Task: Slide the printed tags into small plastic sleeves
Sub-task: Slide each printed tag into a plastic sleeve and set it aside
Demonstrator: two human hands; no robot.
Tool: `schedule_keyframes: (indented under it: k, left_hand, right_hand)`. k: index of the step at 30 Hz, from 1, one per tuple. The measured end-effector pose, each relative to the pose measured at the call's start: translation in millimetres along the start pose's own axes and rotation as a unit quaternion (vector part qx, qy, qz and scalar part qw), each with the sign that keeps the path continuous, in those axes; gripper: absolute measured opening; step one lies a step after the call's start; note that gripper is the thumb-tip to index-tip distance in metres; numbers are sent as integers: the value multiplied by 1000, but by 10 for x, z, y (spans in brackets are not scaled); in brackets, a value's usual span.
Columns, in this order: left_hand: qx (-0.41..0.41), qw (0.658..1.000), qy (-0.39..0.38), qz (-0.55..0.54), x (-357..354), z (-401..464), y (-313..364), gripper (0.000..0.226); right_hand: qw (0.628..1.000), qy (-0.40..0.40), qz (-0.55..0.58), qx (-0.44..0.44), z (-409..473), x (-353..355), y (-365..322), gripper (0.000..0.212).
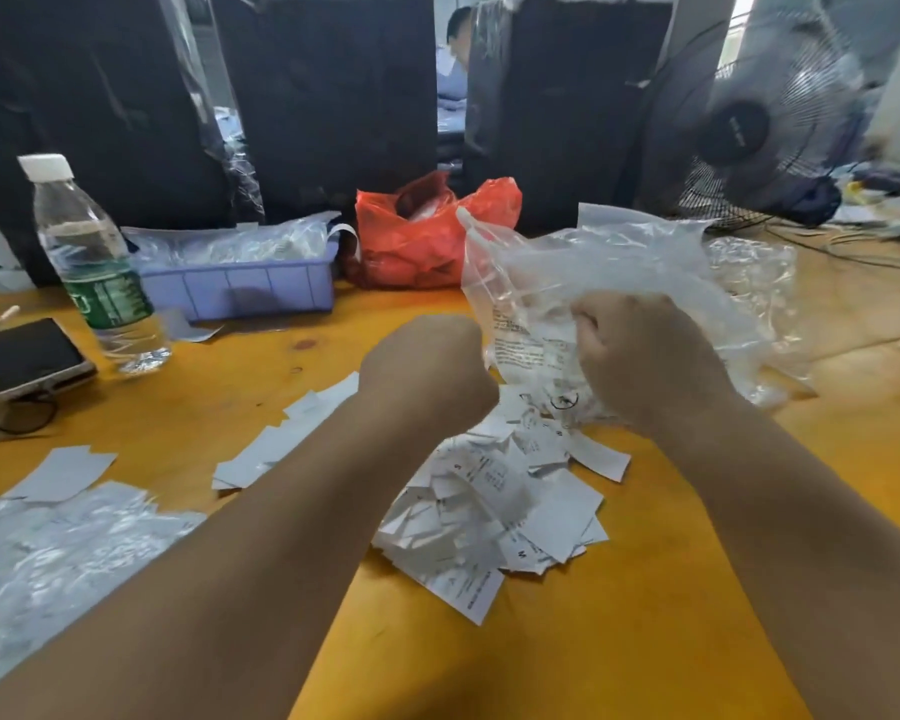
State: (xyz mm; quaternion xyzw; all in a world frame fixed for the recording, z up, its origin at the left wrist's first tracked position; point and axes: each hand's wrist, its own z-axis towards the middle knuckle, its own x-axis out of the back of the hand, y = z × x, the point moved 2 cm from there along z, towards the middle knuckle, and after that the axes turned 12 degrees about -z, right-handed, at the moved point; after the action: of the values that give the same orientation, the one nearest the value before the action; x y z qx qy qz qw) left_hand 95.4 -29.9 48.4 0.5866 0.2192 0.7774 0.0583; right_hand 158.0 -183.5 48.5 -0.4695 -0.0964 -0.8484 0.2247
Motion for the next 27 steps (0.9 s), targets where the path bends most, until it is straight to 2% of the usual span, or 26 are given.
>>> schedule_keyframes:
  k: [2, 4, 8, 10, 16, 18, 24, 27]
  left_hand:
    - [33, 996, -50, 66, -50, -27, -82, 5]
    - [55, 990, -77, 102, -142, -80, -159, 12]
    - [42, 995, -43, 85, -225, -148, -183, 13]
    - [29, 996, -27, 82, -245, -164, -174, 20]
    - [-17, 998, 29, 58, -236, -192, -214, 31]
    - [-24, 998, 39, 51, -243, -203, -228, 28]
    - [-52, 995, 63, 63, -318, -249, -246, 15]
    - [-67, 992, 67, 86, -340, -286, -249, 7]
  right_hand:
    - [994, -96, -52, -25, 103, -93, 91, 21]
    - [979, -178, -94, -27, 131, -181, 109, 23]
    - [958, -272, -79, -51, 98, -357, 104, 14]
    - [955, -277, -84, -60, 78, -400, 118, 15]
    - [964, -228, -109, -80, 105, -471, 132, 24]
    - [967, -218, -102, -84, 124, -490, 141, 26]
    - [956, -257, -116, -80, 153, -596, 138, 15]
    - [953, -267, -111, -93, 190, -639, 193, 17]
